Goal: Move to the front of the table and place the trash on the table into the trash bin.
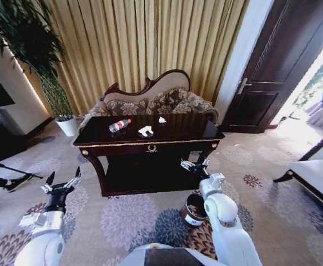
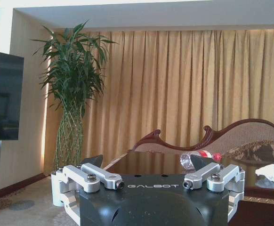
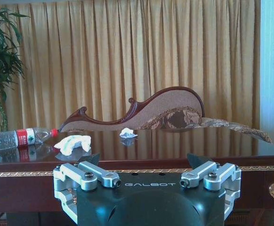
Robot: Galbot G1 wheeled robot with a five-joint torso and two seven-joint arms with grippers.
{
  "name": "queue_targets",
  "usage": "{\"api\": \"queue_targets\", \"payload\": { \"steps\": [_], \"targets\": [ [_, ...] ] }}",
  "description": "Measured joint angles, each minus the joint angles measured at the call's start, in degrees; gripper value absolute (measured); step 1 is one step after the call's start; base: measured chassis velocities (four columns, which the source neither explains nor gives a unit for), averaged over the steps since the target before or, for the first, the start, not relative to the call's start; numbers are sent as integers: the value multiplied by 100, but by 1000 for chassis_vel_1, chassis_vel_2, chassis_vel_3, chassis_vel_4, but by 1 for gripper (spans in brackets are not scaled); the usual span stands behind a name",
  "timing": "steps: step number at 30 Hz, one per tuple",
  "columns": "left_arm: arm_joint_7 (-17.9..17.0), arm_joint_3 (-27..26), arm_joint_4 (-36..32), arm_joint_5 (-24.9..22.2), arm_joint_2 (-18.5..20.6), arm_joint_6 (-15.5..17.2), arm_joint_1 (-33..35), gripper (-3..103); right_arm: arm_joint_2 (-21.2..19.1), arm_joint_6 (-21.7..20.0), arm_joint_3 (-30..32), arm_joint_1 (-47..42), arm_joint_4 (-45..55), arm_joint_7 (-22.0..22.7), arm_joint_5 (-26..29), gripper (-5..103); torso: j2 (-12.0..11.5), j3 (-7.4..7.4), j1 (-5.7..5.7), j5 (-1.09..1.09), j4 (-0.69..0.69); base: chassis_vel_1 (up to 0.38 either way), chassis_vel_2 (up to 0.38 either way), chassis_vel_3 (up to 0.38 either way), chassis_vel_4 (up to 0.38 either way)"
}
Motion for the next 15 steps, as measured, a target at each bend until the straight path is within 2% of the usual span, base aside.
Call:
{"api": "queue_targets", "payload": {
  "steps": [8,15],
  "targets": [
    [24,44,-61,1,-29,-83,28,100,10,51,19,-45,41,20,46,100,0,-1,-1,0,0,-52,43,56,-47],
    [24,-1,-230,-13,-30,-19,96,100,-21,58,55,-30,86,30,82,100,-1,1,0,0,0,-142,152,153,-126]
  ]
}}
